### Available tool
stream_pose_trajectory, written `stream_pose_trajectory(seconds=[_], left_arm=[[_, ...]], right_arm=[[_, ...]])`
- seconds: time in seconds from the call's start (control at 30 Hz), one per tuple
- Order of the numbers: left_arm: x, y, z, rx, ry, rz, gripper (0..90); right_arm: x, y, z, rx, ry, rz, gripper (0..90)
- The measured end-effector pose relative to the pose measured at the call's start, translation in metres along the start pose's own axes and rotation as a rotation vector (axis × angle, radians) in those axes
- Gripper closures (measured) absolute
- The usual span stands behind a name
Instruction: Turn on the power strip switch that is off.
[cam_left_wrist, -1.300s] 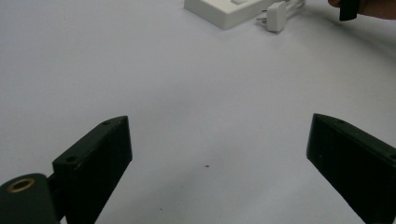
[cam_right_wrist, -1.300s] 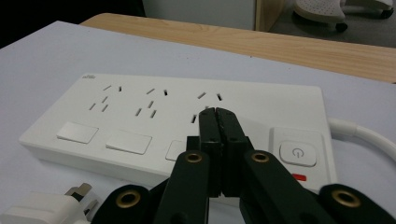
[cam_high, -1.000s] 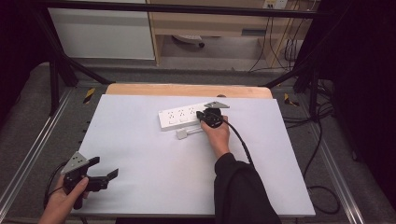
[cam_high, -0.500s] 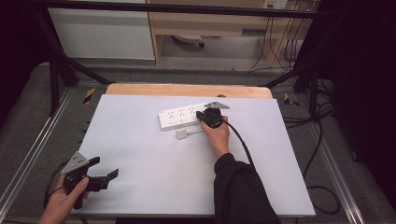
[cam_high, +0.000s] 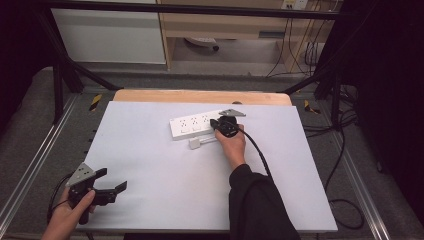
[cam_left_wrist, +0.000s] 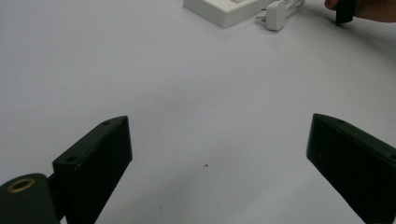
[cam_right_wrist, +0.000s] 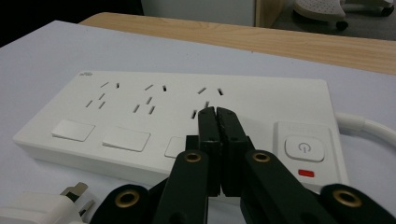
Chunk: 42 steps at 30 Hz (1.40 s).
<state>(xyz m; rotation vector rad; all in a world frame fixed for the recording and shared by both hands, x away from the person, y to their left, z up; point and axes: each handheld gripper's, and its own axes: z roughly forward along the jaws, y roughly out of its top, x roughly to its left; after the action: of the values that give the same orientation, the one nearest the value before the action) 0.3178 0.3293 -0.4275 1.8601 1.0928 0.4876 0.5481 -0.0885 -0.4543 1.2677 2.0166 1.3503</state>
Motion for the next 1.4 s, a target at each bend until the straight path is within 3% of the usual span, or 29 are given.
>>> stream_pose_trajectory(seconds=[1.4], left_arm=[[-0.0008, -0.0003, 0.0008, 0.010, 0.001, 0.004, 6.9]], right_arm=[[0.0025, 0.0002, 0.0004, 0.003, -0.013, -0.024, 90.0]])
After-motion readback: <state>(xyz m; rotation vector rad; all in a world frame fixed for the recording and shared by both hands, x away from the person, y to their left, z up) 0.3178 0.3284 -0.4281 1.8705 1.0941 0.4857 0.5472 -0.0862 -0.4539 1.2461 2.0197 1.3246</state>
